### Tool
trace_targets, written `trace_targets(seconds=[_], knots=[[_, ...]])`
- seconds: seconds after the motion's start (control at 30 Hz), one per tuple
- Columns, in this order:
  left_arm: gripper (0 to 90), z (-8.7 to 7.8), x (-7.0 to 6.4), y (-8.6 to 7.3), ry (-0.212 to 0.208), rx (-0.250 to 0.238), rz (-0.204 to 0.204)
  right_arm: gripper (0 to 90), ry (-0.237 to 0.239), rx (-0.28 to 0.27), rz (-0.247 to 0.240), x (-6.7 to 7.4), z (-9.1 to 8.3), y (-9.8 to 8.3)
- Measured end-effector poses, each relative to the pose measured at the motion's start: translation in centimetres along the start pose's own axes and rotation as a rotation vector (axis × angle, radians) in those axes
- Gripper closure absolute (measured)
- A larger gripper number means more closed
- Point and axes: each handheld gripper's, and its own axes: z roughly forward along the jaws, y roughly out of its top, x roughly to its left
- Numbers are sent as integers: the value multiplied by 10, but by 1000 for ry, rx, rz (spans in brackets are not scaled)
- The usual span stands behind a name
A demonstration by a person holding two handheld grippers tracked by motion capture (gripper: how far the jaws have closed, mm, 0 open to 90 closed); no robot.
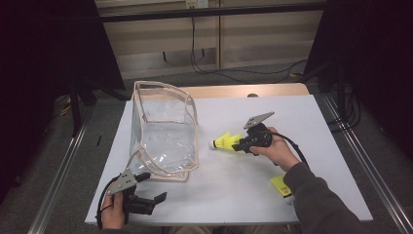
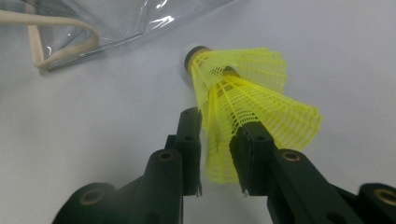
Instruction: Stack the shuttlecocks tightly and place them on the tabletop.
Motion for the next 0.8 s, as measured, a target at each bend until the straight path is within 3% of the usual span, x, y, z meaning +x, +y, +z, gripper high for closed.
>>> trace_targets(seconds=[0.8], knots=[[40,0,0,0,0,1,-1,555,-30,-22,-21,2,-18,3]])
